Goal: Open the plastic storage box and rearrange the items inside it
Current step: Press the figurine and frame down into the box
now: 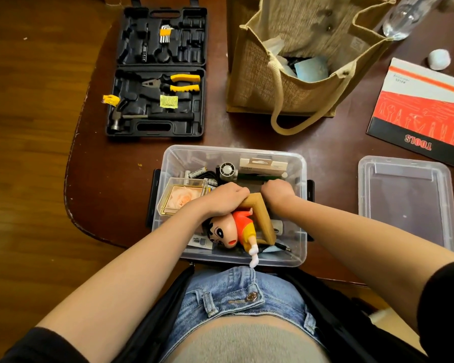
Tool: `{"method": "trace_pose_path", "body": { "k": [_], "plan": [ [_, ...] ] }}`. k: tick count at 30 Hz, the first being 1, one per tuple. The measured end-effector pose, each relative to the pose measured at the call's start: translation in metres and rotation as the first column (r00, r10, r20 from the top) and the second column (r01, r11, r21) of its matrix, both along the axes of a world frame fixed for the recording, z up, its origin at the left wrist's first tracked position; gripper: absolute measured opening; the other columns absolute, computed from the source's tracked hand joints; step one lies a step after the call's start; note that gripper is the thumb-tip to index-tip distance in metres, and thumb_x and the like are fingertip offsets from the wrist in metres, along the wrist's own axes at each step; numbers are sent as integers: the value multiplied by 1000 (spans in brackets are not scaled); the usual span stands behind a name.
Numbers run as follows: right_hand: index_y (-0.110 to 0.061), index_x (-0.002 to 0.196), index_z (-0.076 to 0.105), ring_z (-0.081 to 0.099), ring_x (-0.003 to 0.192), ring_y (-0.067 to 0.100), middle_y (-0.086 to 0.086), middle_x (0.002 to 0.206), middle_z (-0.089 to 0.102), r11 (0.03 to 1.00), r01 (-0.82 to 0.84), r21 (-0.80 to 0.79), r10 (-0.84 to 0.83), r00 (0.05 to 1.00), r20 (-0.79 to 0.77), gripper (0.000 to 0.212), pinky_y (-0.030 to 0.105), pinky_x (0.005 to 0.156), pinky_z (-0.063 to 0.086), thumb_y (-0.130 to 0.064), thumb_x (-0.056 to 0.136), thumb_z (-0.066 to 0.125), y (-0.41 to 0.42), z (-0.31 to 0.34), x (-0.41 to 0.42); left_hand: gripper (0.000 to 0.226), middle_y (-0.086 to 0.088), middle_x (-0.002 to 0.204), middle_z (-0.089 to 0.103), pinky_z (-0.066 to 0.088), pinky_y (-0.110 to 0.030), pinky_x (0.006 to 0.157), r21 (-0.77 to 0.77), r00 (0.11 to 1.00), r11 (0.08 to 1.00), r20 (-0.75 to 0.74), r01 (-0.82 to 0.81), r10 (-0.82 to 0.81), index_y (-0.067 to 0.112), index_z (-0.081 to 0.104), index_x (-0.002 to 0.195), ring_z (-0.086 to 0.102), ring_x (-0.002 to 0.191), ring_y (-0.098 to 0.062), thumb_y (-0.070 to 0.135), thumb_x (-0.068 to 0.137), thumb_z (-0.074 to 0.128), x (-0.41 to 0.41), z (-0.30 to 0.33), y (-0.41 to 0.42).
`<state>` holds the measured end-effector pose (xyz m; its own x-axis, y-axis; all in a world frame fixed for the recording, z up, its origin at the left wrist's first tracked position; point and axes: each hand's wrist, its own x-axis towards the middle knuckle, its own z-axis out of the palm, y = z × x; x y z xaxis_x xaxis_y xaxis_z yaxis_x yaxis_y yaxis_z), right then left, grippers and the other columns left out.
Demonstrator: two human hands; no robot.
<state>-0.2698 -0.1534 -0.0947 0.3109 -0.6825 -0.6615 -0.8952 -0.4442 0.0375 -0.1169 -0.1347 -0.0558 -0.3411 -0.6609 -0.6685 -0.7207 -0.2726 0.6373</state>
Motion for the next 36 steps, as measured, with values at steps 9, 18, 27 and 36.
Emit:
{"method": "trace_pose_path", "body": {
  "k": [9,18,27,36],
  "plan": [
    [-3,101,68,67,86,25,12,96,71,972,-34,231,15,996,83,20,32,70,56,-1,85,56,-26,60,2,39,-5,67,39,28,-34,63,-51,997,997,69,49,-46,18,33,62,40,68,-21,27,100,26,-2,-3,5],
    [-8,97,68,62,91,32,12,98,69,972,-225,-72,235,884,403,22,31,70,47,-5,85,50,-57,97,97,39,-8,70,42,26,-33,56,-34,992,998,116,48,-43,19,33,69,44,74,-28,33,102,19,-6,2,9],
    [2,101,63,54,93,27,13,98,62,832,-377,407,317,925,209,20,29,71,44,-12,92,52,-76,35,157,29,-21,105,58,43,-40,82,-105,980,982,138,155,-140,9,47,97,55,95,-34,21,102,21,-3,3,8],
    [-1,127,53,45,96,20,13,131,53,787,-408,462,443,896,35,37,25,84,34,-23,98,43,-79,17,176,31,-20,116,57,39,-40,86,-168,974,965,135,201,-180,4,50,103,53,105,-34,18,101,23,-1,0,11]
  ]
}}
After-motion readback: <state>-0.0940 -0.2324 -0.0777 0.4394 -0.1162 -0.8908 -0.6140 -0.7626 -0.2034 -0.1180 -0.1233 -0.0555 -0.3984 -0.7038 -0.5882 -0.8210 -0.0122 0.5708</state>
